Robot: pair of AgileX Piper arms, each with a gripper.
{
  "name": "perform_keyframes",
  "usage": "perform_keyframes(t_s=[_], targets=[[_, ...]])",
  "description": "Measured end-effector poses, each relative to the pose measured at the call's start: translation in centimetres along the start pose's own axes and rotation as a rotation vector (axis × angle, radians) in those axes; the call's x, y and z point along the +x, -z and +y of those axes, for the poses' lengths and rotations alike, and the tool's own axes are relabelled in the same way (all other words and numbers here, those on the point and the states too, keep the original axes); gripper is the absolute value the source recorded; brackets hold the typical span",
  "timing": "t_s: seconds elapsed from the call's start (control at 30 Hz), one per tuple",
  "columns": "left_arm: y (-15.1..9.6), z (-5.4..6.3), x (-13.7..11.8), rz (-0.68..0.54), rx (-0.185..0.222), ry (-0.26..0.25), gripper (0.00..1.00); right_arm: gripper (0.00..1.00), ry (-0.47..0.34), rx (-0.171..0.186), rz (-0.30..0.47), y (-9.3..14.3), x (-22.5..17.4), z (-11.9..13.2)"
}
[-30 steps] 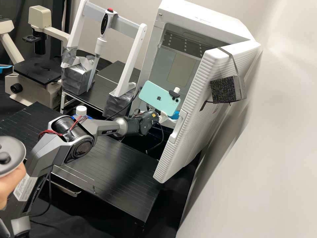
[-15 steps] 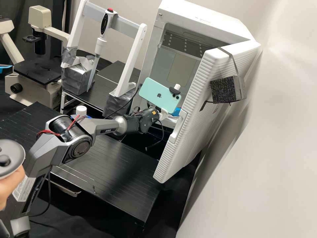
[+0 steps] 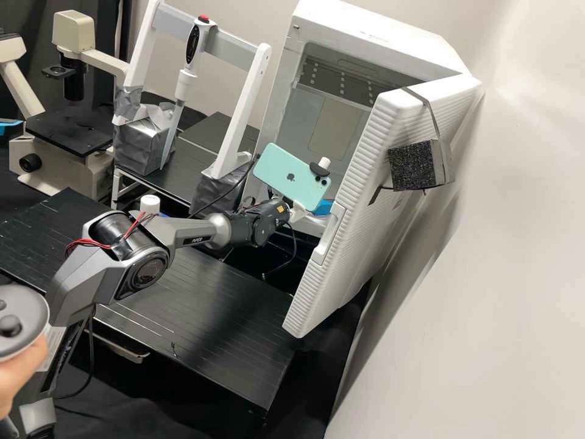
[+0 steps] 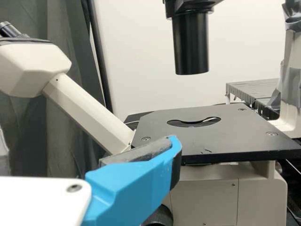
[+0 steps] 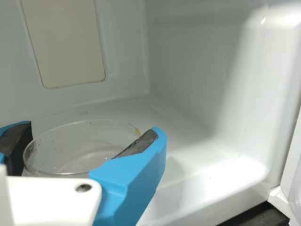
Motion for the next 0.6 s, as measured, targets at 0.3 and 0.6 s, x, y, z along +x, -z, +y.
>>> perform_keyframes(t_s=[0.3, 0.6], targets=[[0.00, 0.00, 0.00, 0.000, 0.000, 0.000, 1.00, 0.00, 0.009, -0.019, 0.016, -0.56, -0.21, -0.74], [0.00, 0.00, 0.00, 0.000, 0.000, 0.000, 1.00, 1.00, -0.006, -0.032, 0.014, -0.62, -0.22, -0.64]])
